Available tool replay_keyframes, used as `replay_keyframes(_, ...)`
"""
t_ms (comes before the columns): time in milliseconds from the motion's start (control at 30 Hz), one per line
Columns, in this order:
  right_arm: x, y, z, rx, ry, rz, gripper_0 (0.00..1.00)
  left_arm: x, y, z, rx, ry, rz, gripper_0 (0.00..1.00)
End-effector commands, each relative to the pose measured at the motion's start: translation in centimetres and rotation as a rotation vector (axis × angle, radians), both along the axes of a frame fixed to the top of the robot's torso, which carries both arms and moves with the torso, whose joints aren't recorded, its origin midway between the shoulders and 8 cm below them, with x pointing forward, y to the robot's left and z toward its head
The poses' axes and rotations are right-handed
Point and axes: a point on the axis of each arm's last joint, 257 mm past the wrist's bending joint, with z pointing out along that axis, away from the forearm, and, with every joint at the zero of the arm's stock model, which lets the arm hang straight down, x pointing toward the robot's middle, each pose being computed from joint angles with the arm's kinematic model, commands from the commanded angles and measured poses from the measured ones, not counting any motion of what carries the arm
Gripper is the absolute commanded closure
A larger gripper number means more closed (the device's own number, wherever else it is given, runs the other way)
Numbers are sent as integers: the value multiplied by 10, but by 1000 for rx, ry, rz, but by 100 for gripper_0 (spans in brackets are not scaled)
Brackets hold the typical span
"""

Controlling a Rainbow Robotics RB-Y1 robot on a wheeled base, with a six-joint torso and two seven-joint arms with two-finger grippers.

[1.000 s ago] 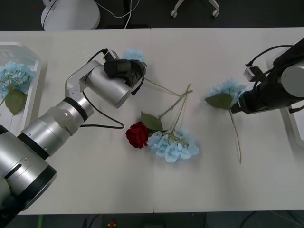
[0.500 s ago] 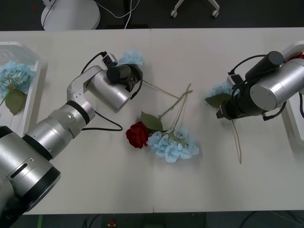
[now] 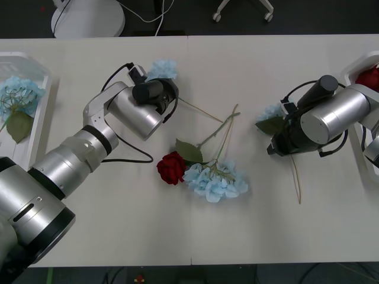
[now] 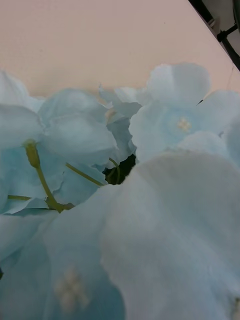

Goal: Put the red flowers into the right box and the blue flowers into the left box

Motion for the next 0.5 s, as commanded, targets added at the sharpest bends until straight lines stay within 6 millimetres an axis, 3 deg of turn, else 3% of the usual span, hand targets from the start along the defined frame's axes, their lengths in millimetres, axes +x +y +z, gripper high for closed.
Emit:
replay_keyframes(33,17,21,9,11,-41,26,0,17,-6,60,-71,-96,-8,100)
replay_keyframes(167,18,23,4,19,-44,21,0,13,15,74,-122,-134,10,100)
replay_keyframes(200,19,23,5,20,-45,22,5,11,19,75,-133,-137,15,100)
replay_keyframes(233,18,24,5,24,-42,21,29,8,28,80,-156,-150,23,100)
replay_keyframes(267,19,25,6,26,-44,21,43,6,30,82,-165,-155,25,100)
replay_keyframes(300,19,25,6,30,-43,15,73,3,36,87,-179,-166,27,100)
replay_keyframes(333,18,24,4,29,-39,13,95,0,39,90,-182,-176,23,100)
replay_keyframes(367,18,25,6,28,-42,16,100,-2,41,89,-180,-177,22,100)
replay_keyframes(500,19,24,5,27,-44,14,100,-13,51,87,-172,-190,13,100)
